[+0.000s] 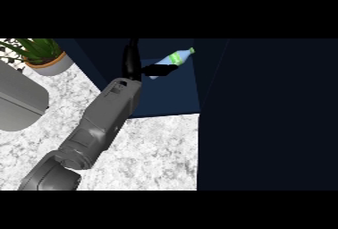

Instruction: Pick up the bottled water, place it into the cabinet and close the cabinet

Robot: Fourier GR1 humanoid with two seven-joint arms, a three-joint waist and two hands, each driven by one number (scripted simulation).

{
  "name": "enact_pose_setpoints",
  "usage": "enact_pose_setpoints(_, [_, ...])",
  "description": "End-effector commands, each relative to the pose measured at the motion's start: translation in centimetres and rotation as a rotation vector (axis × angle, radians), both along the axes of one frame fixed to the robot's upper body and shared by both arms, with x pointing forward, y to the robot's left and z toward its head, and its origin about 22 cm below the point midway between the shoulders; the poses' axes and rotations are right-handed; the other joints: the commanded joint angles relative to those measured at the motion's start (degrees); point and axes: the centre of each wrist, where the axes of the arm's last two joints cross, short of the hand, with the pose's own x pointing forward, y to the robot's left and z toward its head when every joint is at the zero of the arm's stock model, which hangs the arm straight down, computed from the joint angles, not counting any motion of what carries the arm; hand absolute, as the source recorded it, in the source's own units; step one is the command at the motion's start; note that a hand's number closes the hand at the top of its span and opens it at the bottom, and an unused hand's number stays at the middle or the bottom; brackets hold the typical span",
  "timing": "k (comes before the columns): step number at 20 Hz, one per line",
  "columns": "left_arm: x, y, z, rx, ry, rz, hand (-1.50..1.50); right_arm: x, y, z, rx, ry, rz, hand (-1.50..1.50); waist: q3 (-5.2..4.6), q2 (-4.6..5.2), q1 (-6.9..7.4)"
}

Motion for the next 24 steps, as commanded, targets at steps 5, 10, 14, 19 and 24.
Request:
enact_pose_setpoints(5, [-0.2, 4.1, -1.2, -0.156, -0.111, -0.109, -1.50, -0.4, -0.9, -0.8, -0.003, 0.003, -0.011, -1.50, -0.16, -0.51, 2.02])
enact_pose_setpoints(10, [0.2, 2.5, 0.3, -0.248, -0.175, -0.219, -1.50, 0.2, -0.1, 0.0, -0.007, -0.006, -0.041, -1.50, -0.14, -1.04, 3.35])
enact_pose_setpoints(14, [-0.4, 2.9, -0.7, -0.274, -0.191, -0.231, -1.50, -1.5, 0.2, 1.0, -0.023, -0.003, -0.033, -1.50, -0.14, -1.56, 4.08])
enact_pose_setpoints(19, [-2.7, 1.0, -3.7, -0.329, -0.176, -0.304, -1.50, -1.3, -0.8, 1.5, -0.050, 0.025, -0.049, -1.50, -0.14, -2.08, 5.67])
enact_pose_setpoints(24, [-3.0, 1.1, -3.1, -0.361, -0.185, -0.350, -1.50, -1.7, -0.6, 1.4, -0.039, 0.014, -0.067, -1.50, -0.13, -2.42, 6.59])
